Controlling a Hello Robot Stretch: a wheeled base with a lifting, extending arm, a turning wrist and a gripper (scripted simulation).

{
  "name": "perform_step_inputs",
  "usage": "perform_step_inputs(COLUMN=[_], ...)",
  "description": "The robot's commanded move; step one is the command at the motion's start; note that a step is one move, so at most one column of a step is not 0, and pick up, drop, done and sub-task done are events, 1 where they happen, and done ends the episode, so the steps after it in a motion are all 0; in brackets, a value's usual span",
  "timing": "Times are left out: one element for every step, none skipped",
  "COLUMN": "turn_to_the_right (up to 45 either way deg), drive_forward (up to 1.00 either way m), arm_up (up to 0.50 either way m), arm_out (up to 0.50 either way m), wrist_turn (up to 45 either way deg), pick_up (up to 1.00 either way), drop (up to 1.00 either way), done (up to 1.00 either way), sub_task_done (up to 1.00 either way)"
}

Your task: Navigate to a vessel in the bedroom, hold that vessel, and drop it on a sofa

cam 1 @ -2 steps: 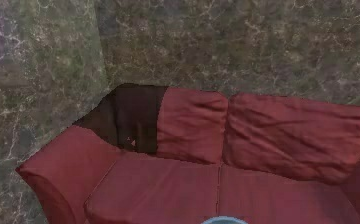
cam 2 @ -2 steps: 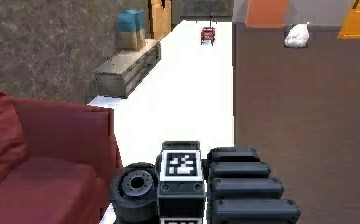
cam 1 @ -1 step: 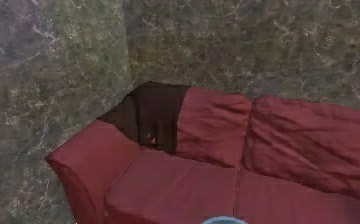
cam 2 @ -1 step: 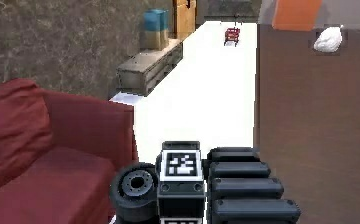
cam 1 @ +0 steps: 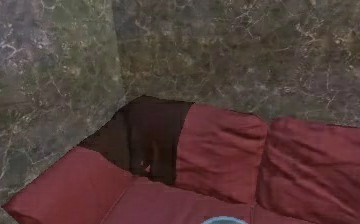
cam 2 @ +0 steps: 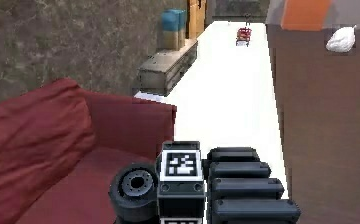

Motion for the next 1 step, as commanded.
perform_step_inputs(turn_to_the_right=[45.0], drive_forward=[0.0], arm_up=[0.0], arm_out=[0.0], wrist_turn=[0.0], pick_up=[0.0], drop=[0.0], done=[0.0], sub_task_done=[0.0])
